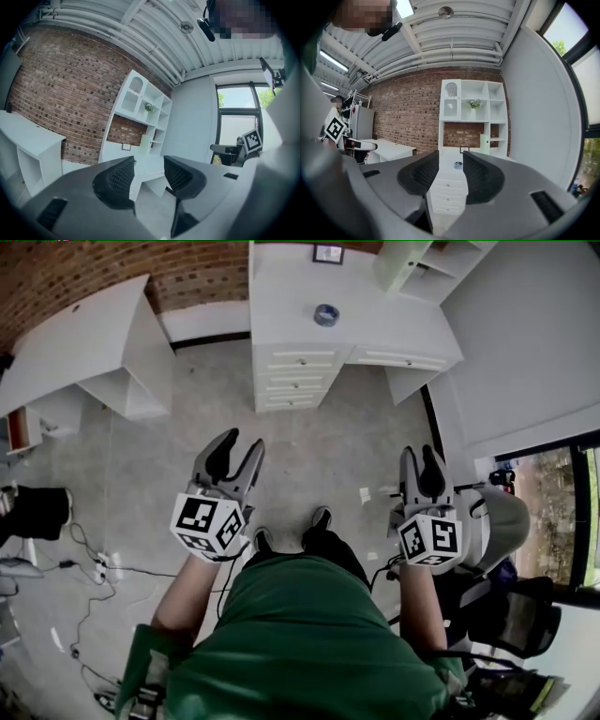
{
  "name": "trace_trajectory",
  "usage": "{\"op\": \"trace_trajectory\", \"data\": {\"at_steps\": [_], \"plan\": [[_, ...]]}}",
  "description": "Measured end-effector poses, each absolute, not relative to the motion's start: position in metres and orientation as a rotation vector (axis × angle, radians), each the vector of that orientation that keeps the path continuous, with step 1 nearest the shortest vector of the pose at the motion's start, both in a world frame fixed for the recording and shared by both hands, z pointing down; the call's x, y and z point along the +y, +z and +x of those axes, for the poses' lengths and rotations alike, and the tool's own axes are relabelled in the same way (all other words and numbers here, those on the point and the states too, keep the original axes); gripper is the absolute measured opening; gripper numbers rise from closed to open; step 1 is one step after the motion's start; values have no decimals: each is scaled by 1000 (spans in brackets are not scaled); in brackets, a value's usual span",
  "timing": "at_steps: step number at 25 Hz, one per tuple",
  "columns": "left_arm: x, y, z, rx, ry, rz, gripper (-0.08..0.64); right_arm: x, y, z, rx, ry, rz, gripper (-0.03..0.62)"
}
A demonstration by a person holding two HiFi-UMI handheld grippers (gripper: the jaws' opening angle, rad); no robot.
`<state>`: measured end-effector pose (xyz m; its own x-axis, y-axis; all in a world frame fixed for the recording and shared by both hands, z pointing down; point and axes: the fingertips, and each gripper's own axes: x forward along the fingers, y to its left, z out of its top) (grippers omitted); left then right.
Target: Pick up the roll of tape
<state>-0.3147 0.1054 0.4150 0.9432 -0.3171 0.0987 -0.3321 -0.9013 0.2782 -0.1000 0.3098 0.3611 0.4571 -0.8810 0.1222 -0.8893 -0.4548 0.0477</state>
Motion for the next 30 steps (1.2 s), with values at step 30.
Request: {"op": "trace_trajectory", "data": {"at_steps": [30], "plan": [[77,404,-83,-870,223,2736,224,190,391,151,-2103,203,2315,173]]}}
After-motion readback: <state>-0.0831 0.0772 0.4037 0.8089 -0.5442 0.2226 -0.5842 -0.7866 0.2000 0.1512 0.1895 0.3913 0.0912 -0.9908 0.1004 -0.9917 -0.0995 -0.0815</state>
